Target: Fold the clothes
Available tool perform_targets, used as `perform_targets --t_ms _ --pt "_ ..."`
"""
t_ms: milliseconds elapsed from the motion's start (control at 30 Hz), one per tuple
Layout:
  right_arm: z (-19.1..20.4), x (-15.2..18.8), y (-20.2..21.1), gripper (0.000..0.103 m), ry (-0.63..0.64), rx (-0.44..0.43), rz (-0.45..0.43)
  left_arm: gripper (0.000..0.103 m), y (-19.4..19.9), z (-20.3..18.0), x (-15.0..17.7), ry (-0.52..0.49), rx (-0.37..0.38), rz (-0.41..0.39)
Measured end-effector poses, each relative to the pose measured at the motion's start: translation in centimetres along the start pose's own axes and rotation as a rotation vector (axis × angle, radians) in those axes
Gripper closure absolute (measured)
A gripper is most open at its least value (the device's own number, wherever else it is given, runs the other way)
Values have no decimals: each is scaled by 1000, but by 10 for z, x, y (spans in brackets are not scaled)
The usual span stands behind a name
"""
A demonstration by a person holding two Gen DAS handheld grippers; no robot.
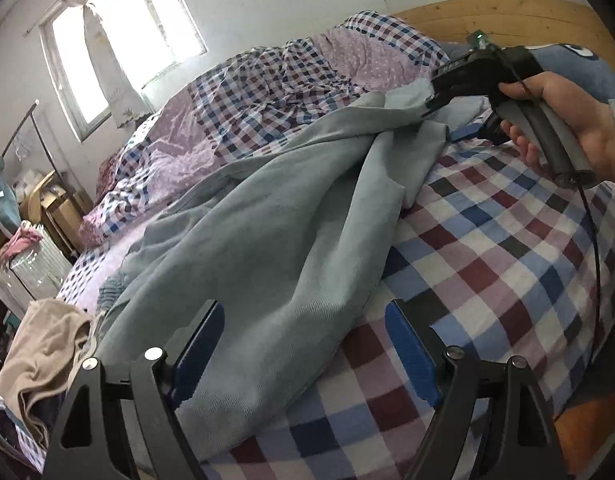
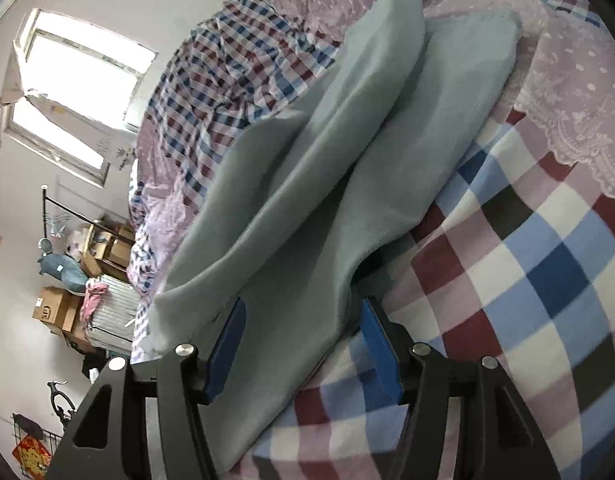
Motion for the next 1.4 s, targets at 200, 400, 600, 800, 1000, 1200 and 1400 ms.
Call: perform_targets --t_ms 200,400,600,800,1000,1200,1400 --pt "-5 -3 -14 39 -2 7 10 18 -11 -18 -10 -32 32 -19" --pt "-5 -3 -17 39 16 21 8 18 -29 -36 -13 -81 31 -13" --pt "-8 -3 -18 53 40 50 -2 64 -48 -36 -9 -92 2 30" --pt "-7 -6 -8 100 76 85 -65 96 -40 -35 -12 -73 41 3" --pt "-1 -20 38 101 76 93 -205 97 -23 -29 -22 -59 68 -54" --pt "0 -12 97 101 49 85 -266 97 4 -33 -33 -86 101 -119" --pt "23 8 158 101 149 67 -315 97 46 -33 -34 -100 123 -172"
Point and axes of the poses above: each gripper's, at about its wrist camera, not at the fingertips, and y roughly against the way its jaws point, z to its left, x to its underside, the point moved 10 cm from there along -y, roughly the way its jaws point, and after that the axes turned 4 degrees about -z, right-handed, at the moved point
